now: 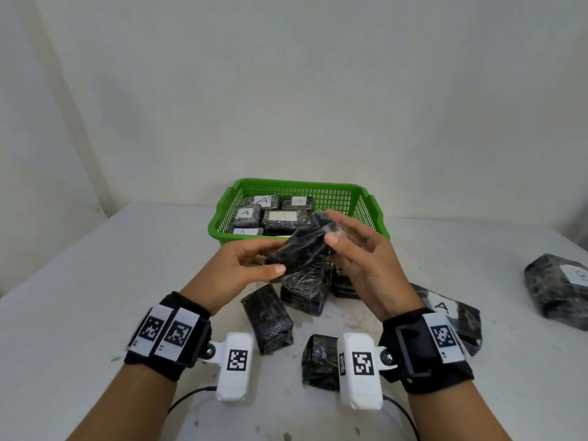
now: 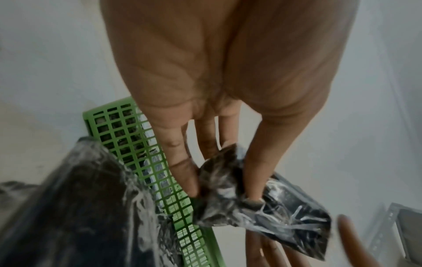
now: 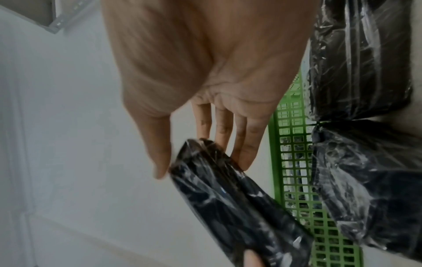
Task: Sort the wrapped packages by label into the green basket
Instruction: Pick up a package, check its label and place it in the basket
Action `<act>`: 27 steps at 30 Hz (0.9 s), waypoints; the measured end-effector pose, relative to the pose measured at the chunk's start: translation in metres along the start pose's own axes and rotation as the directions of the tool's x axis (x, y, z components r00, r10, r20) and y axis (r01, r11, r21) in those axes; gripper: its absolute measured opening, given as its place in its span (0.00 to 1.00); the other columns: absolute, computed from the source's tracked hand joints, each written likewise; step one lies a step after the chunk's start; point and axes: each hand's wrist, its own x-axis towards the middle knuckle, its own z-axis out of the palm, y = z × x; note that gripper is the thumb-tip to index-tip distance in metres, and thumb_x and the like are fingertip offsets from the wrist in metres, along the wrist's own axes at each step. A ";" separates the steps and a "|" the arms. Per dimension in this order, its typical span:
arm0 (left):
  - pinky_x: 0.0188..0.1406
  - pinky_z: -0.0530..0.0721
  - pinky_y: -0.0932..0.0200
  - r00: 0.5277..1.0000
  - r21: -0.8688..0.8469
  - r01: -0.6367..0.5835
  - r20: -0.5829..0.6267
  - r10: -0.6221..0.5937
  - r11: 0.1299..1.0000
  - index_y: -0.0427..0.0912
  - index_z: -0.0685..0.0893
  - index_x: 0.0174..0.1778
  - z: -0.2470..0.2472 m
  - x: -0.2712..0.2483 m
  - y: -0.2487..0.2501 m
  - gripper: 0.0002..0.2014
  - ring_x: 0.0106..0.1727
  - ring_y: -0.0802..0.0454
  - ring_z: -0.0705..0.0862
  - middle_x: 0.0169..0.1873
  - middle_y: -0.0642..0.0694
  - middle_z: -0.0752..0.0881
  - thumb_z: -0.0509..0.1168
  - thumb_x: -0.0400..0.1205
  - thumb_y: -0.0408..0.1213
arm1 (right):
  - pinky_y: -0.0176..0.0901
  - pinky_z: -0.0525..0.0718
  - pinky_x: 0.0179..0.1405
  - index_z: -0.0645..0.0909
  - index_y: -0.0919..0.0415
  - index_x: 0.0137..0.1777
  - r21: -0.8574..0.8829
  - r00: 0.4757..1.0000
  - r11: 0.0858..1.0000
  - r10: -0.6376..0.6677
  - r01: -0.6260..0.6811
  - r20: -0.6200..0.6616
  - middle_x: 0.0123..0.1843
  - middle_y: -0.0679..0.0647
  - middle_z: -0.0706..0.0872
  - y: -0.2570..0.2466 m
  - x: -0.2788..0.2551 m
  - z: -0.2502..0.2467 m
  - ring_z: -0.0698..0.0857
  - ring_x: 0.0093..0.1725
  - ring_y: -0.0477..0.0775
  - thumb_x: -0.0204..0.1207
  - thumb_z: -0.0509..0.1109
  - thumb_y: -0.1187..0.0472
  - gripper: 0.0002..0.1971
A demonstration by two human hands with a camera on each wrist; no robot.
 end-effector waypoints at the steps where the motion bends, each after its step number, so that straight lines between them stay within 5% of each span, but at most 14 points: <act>1: 0.61 0.87 0.55 1.000 0.036 -0.004 0.003 0.004 0.999 0.51 0.88 0.65 -0.002 0.000 0.000 0.24 0.62 0.45 0.90 0.58 0.47 0.92 0.75 0.76 0.24 | 0.42 0.90 0.59 0.84 0.61 0.73 0.050 1.000 0.999 -0.001 0.000 0.010 0.65 0.57 0.92 -0.002 0.000 0.001 0.91 0.64 0.55 0.77 0.80 0.57 0.25; 4: 0.63 0.85 0.56 0.999 0.084 -0.012 -0.041 0.016 0.996 0.56 0.89 0.59 -0.001 -0.002 0.001 0.24 0.62 0.50 0.90 0.55 0.52 0.93 0.78 0.74 0.24 | 0.45 0.91 0.57 0.83 0.62 0.75 0.115 1.000 0.993 0.021 -0.022 0.013 0.69 0.63 0.88 -0.003 0.001 0.000 0.86 0.64 0.60 0.77 0.77 0.51 0.28; 7: 0.54 0.87 0.63 0.997 0.095 -0.039 -0.060 0.045 0.995 0.49 0.90 0.59 0.006 -0.003 0.004 0.23 0.57 0.54 0.91 0.52 0.50 0.94 0.78 0.72 0.23 | 0.51 0.91 0.63 0.82 0.64 0.76 0.044 0.987 0.989 0.140 -0.144 0.085 0.77 0.70 0.82 0.002 0.000 0.003 0.85 0.69 0.68 0.67 0.86 0.44 0.40; 9: 0.54 0.88 0.61 0.994 0.106 -0.058 -0.089 0.067 0.993 0.45 0.90 0.61 0.008 -0.002 0.005 0.23 0.56 0.53 0.91 0.52 0.48 0.94 0.79 0.72 0.22 | 0.56 0.89 0.69 0.84 0.62 0.72 0.006 0.959 0.968 0.249 -0.252 0.132 0.77 0.73 0.80 0.004 -0.001 0.005 0.86 0.69 0.71 0.64 0.85 0.42 0.39; 13: 0.62 0.88 0.56 0.986 0.092 -0.078 -0.139 0.090 0.993 0.43 0.90 0.62 0.011 -0.003 0.005 0.23 0.58 0.51 0.91 0.52 0.48 0.94 0.78 0.72 0.21 | 0.55 0.88 0.70 0.80 0.56 0.76 -0.054 0.906 0.923 0.384 -0.381 0.178 0.74 0.69 0.84 0.007 -0.003 0.008 0.89 0.69 0.69 0.51 0.88 0.32 0.53; 15: 0.66 0.87 0.49 0.986 0.114 -0.088 -0.128 0.103 0.990 0.42 0.89 0.65 0.011 -0.003 0.006 0.25 0.60 0.53 0.90 0.54 0.48 0.93 0.78 0.72 0.22 | 0.55 0.87 0.71 0.83 0.56 0.73 -0.053 0.909 0.927 0.374 -0.371 0.184 0.73 0.71 0.86 0.006 -0.004 0.013 0.89 0.68 0.68 0.59 0.85 0.37 0.43; 17: 0.72 0.83 0.44 0.994 0.100 -0.093 -0.049 0.099 0.991 0.44 0.85 0.71 0.009 -0.002 0.005 0.29 0.67 0.53 0.87 0.62 0.49 0.91 0.80 0.73 0.28 | 0.58 0.82 0.77 0.86 0.60 0.70 -0.085 0.935 0.947 0.319 -0.309 0.155 0.72 0.70 0.87 0.006 -0.005 0.016 0.88 0.67 0.64 0.64 0.81 0.42 0.36; 22: 0.75 0.78 0.43 0.996 -0.048 -0.012 0.089 0.016 0.999 0.46 0.77 0.77 0.010 -0.006 0.011 0.51 0.72 0.47 0.84 0.70 0.46 0.85 0.78 0.61 0.70 | 0.59 0.79 0.81 0.80 0.59 0.78 -0.256 0.976 0.952 0.198 -0.169 0.091 0.73 0.55 0.88 0.015 0.002 0.013 0.87 0.73 0.54 0.55 0.89 0.42 0.49; 27: 0.75 0.78 0.34 1.000 -0.174 -0.002 -0.013 0.000 0.985 0.37 0.79 0.74 0.011 -0.004 0.010 0.51 0.67 0.41 0.87 0.65 0.38 0.88 0.83 0.59 0.61 | 0.56 0.78 0.82 0.75 0.57 0.82 -0.290 0.965 0.937 0.236 -0.195 0.115 0.73 0.51 0.88 0.013 -0.001 0.016 0.87 0.73 0.49 0.54 0.89 0.38 0.55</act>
